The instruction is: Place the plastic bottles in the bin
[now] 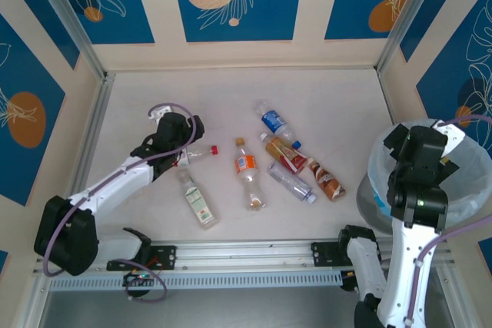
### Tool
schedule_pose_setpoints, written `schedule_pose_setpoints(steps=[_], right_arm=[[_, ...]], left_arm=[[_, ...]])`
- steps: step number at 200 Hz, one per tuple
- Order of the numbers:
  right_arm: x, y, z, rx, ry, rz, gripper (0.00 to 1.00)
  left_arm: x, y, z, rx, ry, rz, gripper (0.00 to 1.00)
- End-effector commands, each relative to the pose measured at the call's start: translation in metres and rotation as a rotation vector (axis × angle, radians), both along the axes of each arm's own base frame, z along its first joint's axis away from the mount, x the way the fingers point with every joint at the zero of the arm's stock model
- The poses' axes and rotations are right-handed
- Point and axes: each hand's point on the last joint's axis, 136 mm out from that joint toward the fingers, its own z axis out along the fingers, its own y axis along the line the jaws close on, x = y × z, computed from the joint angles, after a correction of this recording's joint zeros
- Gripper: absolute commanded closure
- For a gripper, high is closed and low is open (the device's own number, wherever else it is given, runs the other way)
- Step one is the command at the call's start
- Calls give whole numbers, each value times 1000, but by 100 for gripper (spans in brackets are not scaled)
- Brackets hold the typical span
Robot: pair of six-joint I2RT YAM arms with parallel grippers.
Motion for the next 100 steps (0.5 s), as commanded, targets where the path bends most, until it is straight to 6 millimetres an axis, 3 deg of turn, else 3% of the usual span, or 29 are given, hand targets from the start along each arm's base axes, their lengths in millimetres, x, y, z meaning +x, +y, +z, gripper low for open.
schedule_pose_setpoints(steps=[1,27,64,80,100], right_arm=[[10,31,38,8,-167,195,1],[28,84,66,43,-316,519,0],[44,160,86,176,-462,970,0],[47,181,86,201,-484,1108,0],[55,191,76,202,-456,1165,0]], left_arm=[[-15,21,9,-47,13,95,1],[-32,38,7,-66,85,161,1],[-55,54,-7,-175,224,313,1],[-62,60,-12,-207,263,392,1],[-70,70,-23,-234,286,502,1]])
